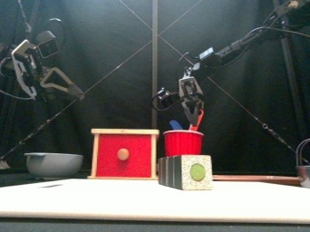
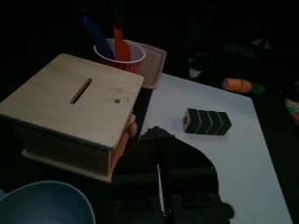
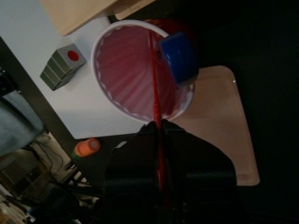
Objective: Place sushi on board then cut the sushi with the knife then place the pieces on the plate
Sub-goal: Grasp knife edge with left hand
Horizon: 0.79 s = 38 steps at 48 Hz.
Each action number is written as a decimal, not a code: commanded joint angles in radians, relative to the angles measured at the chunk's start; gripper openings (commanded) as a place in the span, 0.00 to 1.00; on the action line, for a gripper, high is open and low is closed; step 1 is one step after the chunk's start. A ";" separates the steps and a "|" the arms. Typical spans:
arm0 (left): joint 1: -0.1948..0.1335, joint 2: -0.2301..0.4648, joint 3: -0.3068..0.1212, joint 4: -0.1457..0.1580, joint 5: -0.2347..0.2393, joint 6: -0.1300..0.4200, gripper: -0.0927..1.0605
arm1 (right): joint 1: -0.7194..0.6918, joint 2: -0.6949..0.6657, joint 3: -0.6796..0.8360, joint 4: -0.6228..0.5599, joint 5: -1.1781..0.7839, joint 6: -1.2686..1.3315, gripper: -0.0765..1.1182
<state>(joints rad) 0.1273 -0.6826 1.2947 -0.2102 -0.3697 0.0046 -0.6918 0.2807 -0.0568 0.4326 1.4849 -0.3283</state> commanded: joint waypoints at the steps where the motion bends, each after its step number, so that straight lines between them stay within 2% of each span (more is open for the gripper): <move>1: 0.002 0.002 -0.011 0.002 -0.006 0.002 0.08 | -0.003 -0.063 -0.011 -0.002 0.003 -0.002 0.40; 38: 0.000 0.002 -0.014 0.002 -0.006 0.002 0.08 | -0.029 -0.224 0.025 -0.003 0.029 -0.002 0.40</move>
<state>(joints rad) 0.1273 -0.6826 1.2962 -0.2102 -0.3697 0.0046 -0.7087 0.1150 -0.0307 0.4264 1.5094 -0.3267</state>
